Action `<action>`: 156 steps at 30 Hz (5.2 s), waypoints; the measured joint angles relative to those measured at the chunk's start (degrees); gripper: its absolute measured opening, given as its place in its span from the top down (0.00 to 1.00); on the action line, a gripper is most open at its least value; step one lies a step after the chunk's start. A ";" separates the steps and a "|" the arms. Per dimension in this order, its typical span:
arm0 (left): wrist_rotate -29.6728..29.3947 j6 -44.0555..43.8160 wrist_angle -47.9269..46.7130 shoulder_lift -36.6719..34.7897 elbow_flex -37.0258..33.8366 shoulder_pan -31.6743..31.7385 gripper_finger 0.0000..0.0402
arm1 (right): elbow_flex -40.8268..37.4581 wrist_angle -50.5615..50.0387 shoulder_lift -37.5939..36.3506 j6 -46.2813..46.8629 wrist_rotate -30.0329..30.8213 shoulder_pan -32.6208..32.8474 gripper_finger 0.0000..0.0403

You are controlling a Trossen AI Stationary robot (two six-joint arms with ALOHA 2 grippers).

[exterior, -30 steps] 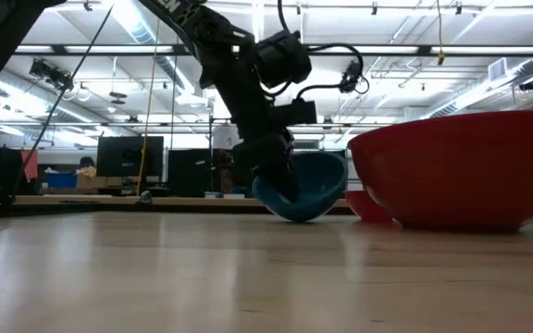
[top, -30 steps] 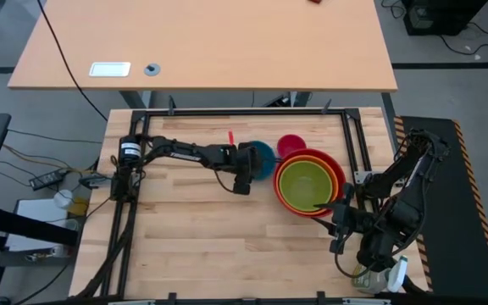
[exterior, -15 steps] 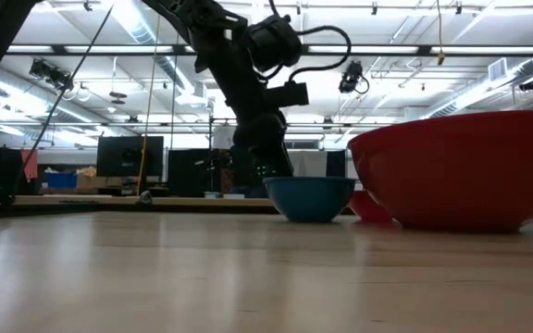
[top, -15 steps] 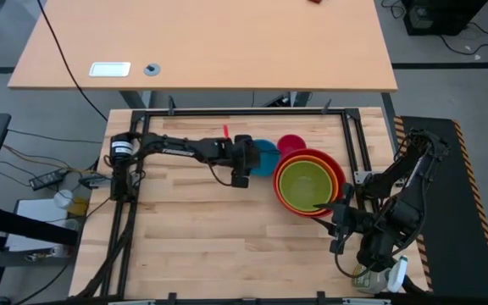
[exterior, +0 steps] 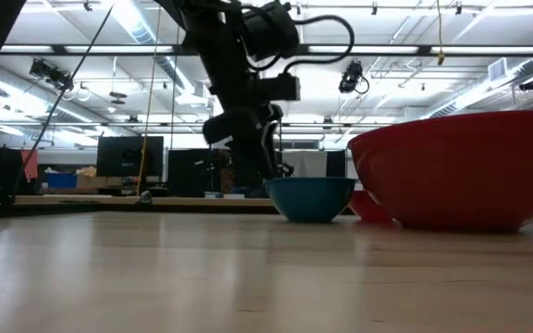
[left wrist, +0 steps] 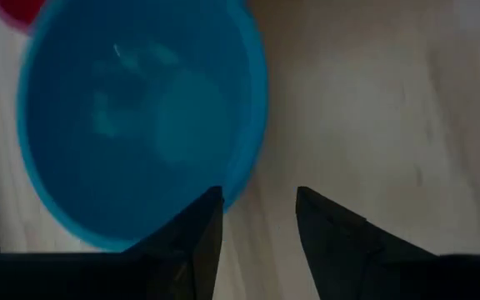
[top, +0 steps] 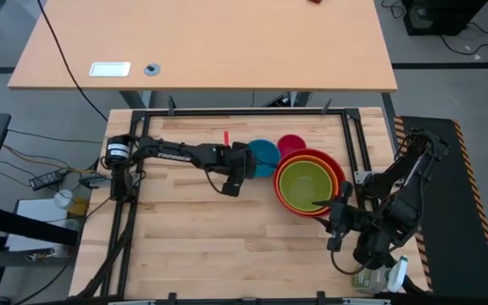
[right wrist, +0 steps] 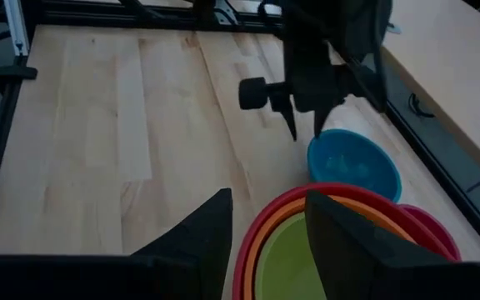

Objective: Nest bowls inside each other
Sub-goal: Stack the blue bowl into the green bowl, then stack the pink bowl into the blue bowl

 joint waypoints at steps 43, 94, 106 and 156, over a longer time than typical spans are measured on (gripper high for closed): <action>-7.28 22.03 13.81 2.78 14.75 -8.68 0.98 | 0.02 5.80 0.00 -2.43 -0.33 0.58 0.60; -6.56 4.59 4.68 0.86 5.65 -13.67 0.61 | 0.02 7.01 -0.02 -7.45 -9.66 -9.92 0.62; -6.64 -11.76 29.26 -26.25 -24.68 -17.90 0.61 | -2.77 5.57 2.60 -8.85 -22.88 -22.85 0.62; -0.46 -13.11 54.84 -36.56 -57.86 -14.50 0.61 | 19.15 -4.90 39.90 -69.13 -48.95 -86.09 0.39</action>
